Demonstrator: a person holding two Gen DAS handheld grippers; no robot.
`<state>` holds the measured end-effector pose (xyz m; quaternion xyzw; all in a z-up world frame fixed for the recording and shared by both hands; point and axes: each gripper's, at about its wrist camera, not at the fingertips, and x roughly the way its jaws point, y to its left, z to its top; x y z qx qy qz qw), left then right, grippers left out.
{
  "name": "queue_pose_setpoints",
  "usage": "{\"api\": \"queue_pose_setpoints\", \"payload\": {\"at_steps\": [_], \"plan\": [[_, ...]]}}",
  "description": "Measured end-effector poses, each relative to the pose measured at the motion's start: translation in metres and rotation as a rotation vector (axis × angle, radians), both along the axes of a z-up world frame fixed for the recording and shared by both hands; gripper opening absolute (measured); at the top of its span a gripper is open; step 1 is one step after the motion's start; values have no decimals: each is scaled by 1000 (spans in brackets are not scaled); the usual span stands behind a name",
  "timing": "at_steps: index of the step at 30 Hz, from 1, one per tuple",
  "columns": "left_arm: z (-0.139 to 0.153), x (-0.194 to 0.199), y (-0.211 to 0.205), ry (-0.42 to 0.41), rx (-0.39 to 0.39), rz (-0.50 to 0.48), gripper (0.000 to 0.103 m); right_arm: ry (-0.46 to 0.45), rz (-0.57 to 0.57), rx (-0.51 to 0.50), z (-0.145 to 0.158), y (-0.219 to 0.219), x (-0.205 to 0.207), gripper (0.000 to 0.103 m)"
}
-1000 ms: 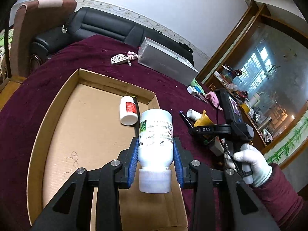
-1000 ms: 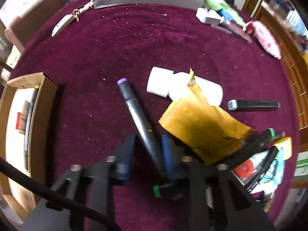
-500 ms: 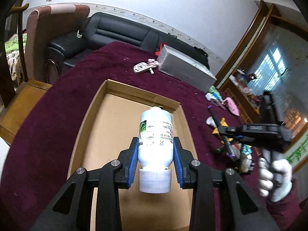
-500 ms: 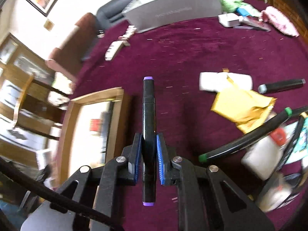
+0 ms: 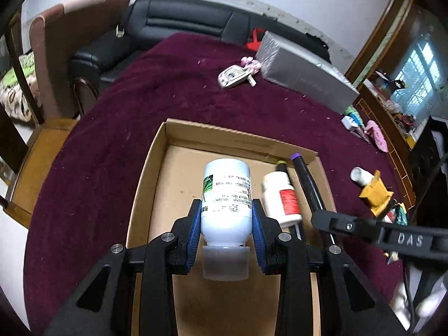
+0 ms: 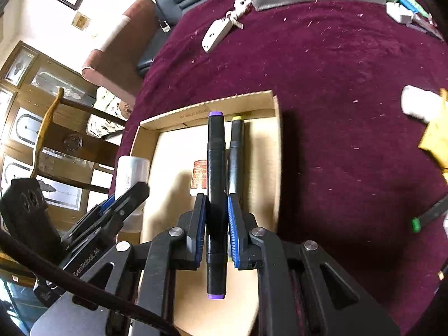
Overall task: Organize objects
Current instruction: 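Carry the white bottle to the tray with left tool while right tool carries a purple-capped marker, then release the bottle and marker into the tray with both tools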
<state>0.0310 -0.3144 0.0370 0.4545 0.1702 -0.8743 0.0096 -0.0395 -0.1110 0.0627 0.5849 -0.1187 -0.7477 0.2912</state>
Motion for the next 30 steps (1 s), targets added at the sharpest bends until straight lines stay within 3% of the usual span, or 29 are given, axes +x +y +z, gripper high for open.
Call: {"api": "queue_pose_setpoints", "payload": {"at_steps": [10,16,24,27,30], "plan": [[-17,-15,-15,-28,45,31,29,-10,12,13,-8,-33,-9,13],[-17,-18,-12,-18,36,31,29,47,-2,93,-4,-41,-10,13],[-7,-12,-17,20,70,58,30,-4,16,98,-19,-49,-10,13],[-1,-8,-22,36,101,58,41,-10,15,89,-22,-51,-11,16],[7,-4,-27,54,131,61,42,-17,1,85,-25,-49,-13,28]]}}
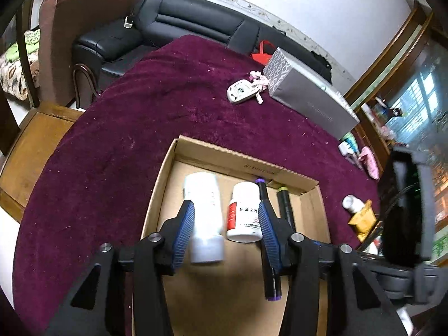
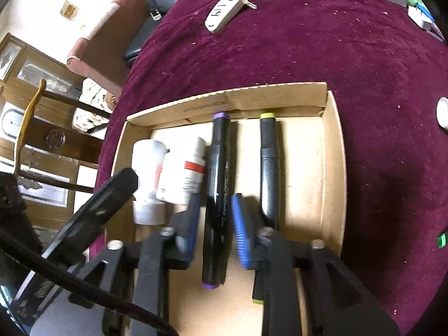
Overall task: Organize objects
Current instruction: 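Release the bottle and marker into the tray with both tools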
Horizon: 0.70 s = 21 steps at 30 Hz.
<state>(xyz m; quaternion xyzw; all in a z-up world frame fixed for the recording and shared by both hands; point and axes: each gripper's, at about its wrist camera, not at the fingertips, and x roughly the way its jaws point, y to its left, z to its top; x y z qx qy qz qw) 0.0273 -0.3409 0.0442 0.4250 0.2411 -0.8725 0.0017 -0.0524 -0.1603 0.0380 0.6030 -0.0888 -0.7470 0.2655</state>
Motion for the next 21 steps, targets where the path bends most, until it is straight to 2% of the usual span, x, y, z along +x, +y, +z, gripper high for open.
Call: {"api": "queue_pose_setpoints", "payload": {"at_steps": [4,9,14,16,17,18,19,20,21], "plan": [[10,10,-7,17,48,26,42,41,-8,9,8,4,3,28],[29,31,-11,73,98,68,42,131,-22,-29,40,21,13,32],[57,55,0,183,140,56,47,329,-51,-31,95,54,36,36],[69,64,10,247,170,29,50,471,-85,-11,126,77,54,38],[75,68,17,280,186,10,52,567,-111,9,144,90,68,48],[80,70,23,302,195,-6,53,669,-145,31,161,104,83,68],[85,71,29,322,202,-29,54,748,-177,48,173,113,95,79],[90,71,39,339,204,-58,56,841,-223,62,187,127,110,89],[94,71,48,347,200,-84,58,914,-260,61,197,139,123,89]]}}
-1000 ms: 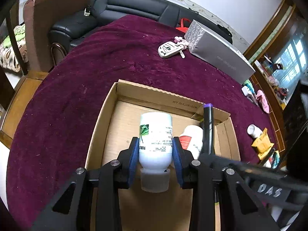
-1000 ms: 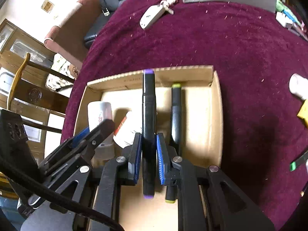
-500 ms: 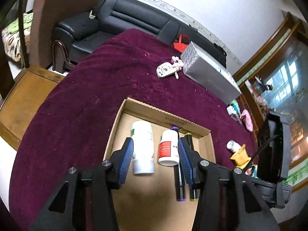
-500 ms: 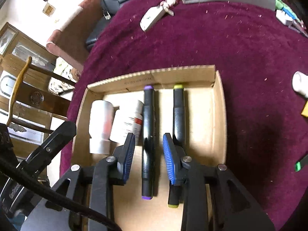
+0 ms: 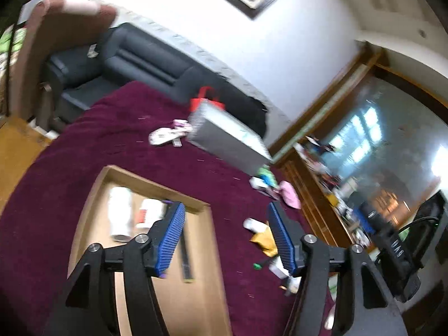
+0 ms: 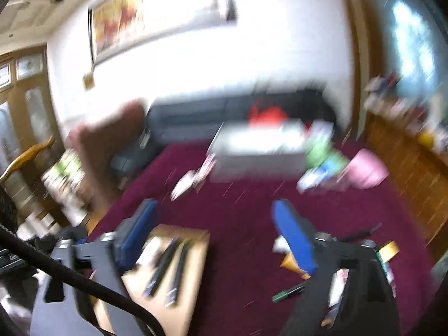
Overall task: Organize objects
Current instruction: 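Release the bottle and marker into the tray with both tools, then grasp a green-capped black marker with the left tool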
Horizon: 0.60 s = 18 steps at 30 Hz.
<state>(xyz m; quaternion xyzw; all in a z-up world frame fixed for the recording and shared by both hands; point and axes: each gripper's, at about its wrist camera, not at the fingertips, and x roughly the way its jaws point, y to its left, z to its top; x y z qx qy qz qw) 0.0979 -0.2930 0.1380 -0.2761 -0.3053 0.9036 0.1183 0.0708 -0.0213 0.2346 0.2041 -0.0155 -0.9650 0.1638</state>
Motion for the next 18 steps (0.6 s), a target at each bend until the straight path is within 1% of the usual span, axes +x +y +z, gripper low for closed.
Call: {"api": "queue_pose_setpoints", "payload": {"at_steps": [1,2,3,4,7,9,12,14,15,18], "plan": [[4,-2,13,5,-16,-35,59,67,-21,-13,8,14,11,92],[5,-4,23,4,-23,-59,59,113,-30,-32,12,28,19,103],[6,-6,32,1,-26,-87,59,134,-36,-51,14,40,22,103],[5,-9,42,-7,-27,-119,59,124,-54,-63,15,55,21,103],[-5,-21,74,-64,-38,-196,59,6,-89,-69,1,88,4,103],[-13,-29,97,-107,-59,-229,59,-91,-121,-110,-19,114,-9,103],[-27,-40,134,-156,-121,-275,59,-229,-182,-156,-54,147,-20,103],[-39,-49,162,-193,-168,-312,59,-304,-209,-182,-77,173,-24,103],[-45,-51,174,-200,-191,-330,59,-333,-218,-194,-86,187,-19,103],[-59,-62,214,-193,-327,-394,59,-394,-241,-238,-110,219,-14,103]]}}
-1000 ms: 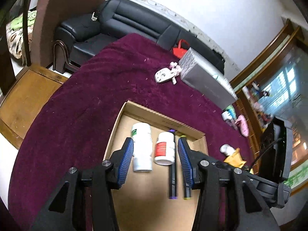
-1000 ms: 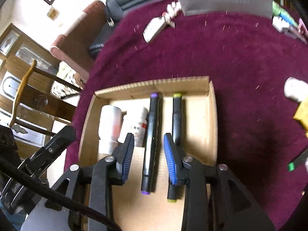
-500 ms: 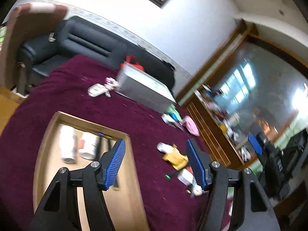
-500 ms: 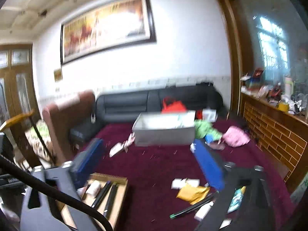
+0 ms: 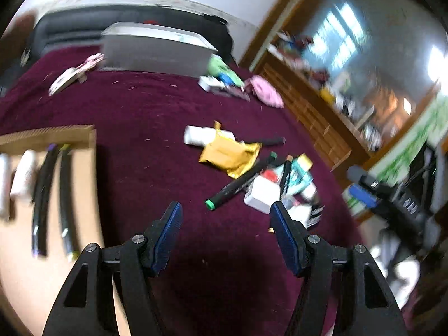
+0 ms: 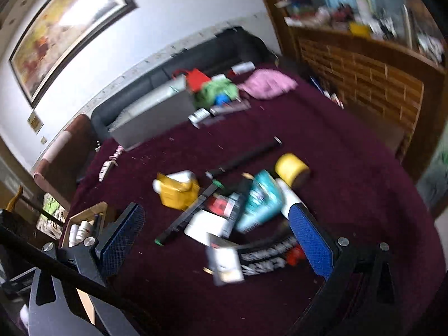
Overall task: Organize objects
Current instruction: 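Grasp a green-capped black marker with the left tool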
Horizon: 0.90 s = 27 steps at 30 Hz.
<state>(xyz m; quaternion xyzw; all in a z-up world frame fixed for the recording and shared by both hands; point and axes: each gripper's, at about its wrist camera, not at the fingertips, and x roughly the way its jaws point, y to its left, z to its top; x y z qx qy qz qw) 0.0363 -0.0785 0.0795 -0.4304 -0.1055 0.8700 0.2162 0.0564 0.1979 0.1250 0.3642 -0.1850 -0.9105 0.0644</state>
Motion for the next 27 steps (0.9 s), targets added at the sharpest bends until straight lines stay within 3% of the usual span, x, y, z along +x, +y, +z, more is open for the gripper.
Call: {"api": "queue_pose_setpoints", "payload": {"at_steps": [4,11,13,14,15,16,22,27], "plan": [[-19,-18,54,64,-240,-135,58,-51,-27,-49,-25,31,0,103],[-52,-45,100,70,-426,-248,58,-86,-68,-107,-37,60,0,103],[-60,-47,109,61,-462,-272,52,-89,-70,-113,-37,62,0,103],[-65,-48,113,50,-477,-281,36,-92,-69,-114,-38,62,0,103],[-66,-48,114,38,-445,-291,16,-94,-67,-117,-38,62,0,103],[-65,-48,112,14,-408,-284,11,-97,-66,-119,-39,61,0,103],[-57,-20,79,-62,-299,-221,11,-107,-41,-107,-40,53,1,103],[-56,15,56,-107,-292,-182,11,-119,-19,-112,-44,47,4,103]]}}
